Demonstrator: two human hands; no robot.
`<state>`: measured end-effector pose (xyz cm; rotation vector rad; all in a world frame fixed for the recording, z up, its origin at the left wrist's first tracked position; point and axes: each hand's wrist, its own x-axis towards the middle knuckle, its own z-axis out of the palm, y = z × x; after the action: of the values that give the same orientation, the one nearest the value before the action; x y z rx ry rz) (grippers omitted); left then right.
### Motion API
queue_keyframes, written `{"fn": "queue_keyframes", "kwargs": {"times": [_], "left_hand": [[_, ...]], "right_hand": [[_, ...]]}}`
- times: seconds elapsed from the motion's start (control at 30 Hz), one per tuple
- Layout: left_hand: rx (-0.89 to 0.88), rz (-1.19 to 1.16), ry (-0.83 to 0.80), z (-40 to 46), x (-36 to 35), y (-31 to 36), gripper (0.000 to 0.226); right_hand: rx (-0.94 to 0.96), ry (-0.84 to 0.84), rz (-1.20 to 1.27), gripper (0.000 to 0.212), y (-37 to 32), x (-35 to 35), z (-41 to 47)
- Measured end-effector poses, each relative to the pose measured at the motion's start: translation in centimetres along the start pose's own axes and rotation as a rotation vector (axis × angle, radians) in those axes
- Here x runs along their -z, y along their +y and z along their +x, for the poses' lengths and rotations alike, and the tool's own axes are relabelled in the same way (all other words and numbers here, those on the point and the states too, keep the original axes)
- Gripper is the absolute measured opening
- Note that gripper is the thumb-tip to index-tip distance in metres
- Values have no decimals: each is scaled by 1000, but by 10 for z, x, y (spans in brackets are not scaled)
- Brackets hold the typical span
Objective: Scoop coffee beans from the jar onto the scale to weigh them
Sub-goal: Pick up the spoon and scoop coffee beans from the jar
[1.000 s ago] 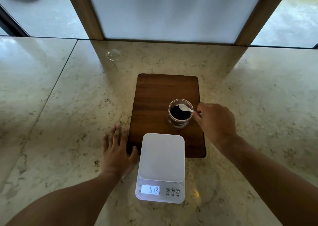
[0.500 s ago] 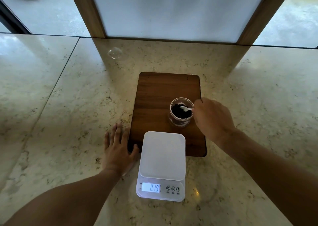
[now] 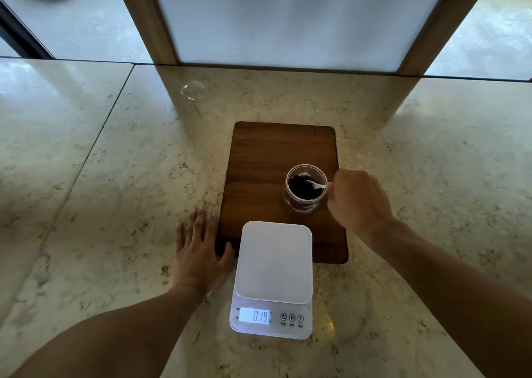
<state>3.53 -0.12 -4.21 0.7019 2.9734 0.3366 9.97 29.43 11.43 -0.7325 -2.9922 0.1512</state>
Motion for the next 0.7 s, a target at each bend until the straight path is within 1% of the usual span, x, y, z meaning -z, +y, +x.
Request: {"fn": "queue_keyframes", "kwargs": {"times": [0.13, 0.27, 0.37, 0.47, 0.7], "left_hand": [[2, -1, -1, -1, 1, 0, 78], [0, -5, 10, -1, 1, 1, 78], [-1, 0, 8, -1, 2, 1, 78], [0, -4, 7, 0, 4, 2, 78], [8, -13, -19, -1, 7, 4, 78]], "right_hand": [[-125, -70, 89, 26, 3, -4, 5], [-212, -124, 180, 29, 3, -10, 9], [-235, -168, 256, 31, 5, -13, 11], [-241, -186, 274, 34, 5, -13, 12], [-326, -236, 410, 34, 11, -14, 12]]}}
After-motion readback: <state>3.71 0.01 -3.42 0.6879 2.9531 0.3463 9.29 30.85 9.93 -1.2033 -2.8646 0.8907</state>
